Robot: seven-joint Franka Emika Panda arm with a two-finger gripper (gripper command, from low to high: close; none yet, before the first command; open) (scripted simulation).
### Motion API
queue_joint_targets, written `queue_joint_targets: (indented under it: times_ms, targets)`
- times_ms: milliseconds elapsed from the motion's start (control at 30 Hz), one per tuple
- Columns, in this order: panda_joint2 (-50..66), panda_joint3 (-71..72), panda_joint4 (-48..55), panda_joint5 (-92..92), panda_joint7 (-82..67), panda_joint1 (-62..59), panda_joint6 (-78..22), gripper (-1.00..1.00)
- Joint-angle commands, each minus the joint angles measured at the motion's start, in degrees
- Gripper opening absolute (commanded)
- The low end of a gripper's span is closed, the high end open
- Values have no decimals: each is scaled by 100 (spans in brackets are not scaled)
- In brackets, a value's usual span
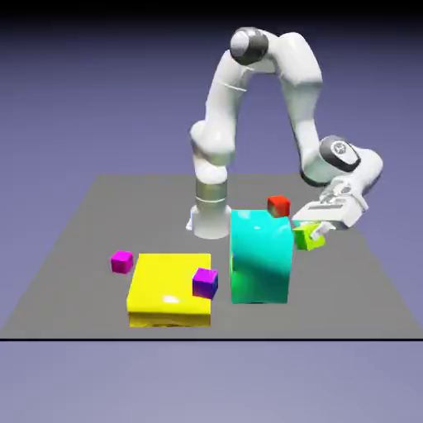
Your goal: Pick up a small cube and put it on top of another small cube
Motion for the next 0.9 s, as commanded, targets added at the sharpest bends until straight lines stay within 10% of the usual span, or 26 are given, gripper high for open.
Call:
queue_joint_targets:
  times_ms: [0,867]
  targets:
    - [85,-208,39,84,22,70,-62,-100]
    - [2290,-5607,1055,2763,373,1873,-1719,-100]
